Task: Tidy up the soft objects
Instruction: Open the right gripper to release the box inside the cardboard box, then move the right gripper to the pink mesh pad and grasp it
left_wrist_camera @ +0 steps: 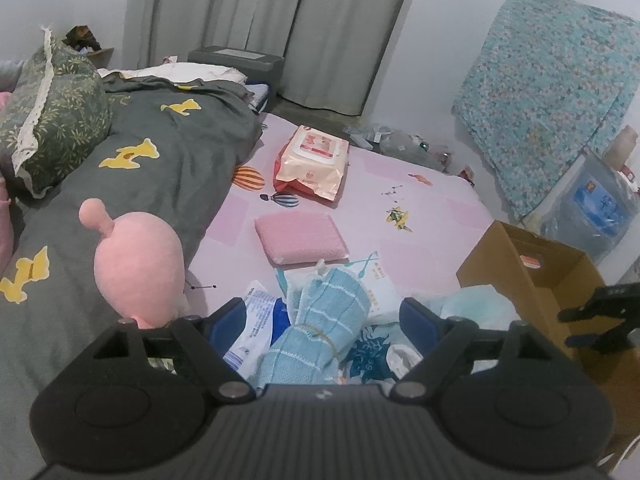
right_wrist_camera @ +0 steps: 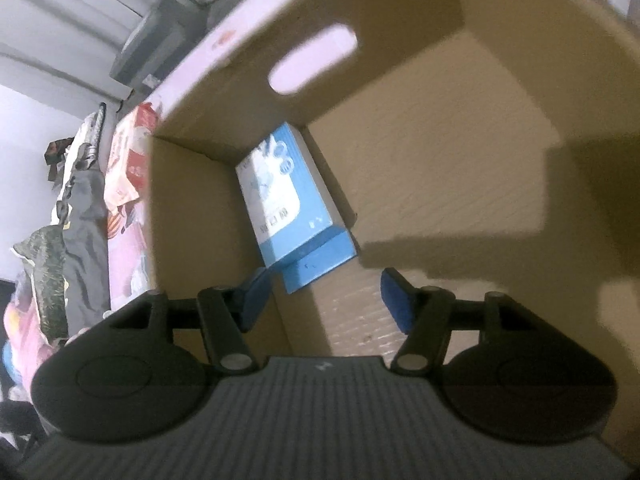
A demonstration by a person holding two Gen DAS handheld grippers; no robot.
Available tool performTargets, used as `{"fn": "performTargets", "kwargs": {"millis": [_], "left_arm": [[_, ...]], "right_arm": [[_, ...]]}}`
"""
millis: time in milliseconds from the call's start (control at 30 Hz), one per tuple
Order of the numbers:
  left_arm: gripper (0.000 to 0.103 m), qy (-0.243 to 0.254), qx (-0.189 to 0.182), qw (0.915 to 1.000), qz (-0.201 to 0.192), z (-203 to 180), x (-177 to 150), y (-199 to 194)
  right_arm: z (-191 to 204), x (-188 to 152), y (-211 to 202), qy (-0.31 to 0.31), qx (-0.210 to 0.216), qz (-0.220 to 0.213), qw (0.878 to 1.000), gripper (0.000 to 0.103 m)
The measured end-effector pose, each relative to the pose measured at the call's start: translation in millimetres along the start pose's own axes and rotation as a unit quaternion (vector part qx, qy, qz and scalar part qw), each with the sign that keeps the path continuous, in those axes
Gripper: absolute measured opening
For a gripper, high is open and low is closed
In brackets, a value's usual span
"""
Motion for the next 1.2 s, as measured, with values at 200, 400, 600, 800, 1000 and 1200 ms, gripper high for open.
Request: {"fn": "performTargets", "kwargs": {"millis": [200,400,600,800,1000,1200], "left_arm": [[0.085,0.01,-0.003,0.9999,-0.007,-2.6,9.3,5.1],[0.085,0.019,0.006,0.9998,-0.001,-2.3,34.4,29.3],[0.082,-0.024,0.045,0.9982,0.033,26.1,57.0,86.5],[0.073,-0.073,0.066,0.9921,0.079,61.7,60.1,140.2],[0.069,-0.116,0.06,0.9841,0.12,82.4,54.6,177.1],[0.067,-0.151,0.05,0.9767,0.145,93.3,51.0,199.0]], "right_arm": [[41.2,4.4,-47.3,-0.055,0.014,-0.062,0.996,0.061],[139.5,9.3,-72.9,-0.151,0.099,-0.077,0.981,0.065],[247.2,20.3,-20.9,-0.188,0.16,0.011,0.969,0.065],[308.1,34.1,80.8,-0.186,0.12,0.115,0.968,0.063],[334.0,31.8,159.8,-0.187,0.08,0.154,0.967,0.057],[338.1,26.2,199.5,-0.19,0.059,0.171,0.965,0.051]]}}
Point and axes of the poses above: each gripper's, at about its wrist camera, not at the fingertips, and y roughly the way its jaws point, z to its left, x to its top, the point moved 7 cm from there along y, roughly the way its jaws point, and after that the axes turned 10 degrees about -x, right-handed, at the moved point
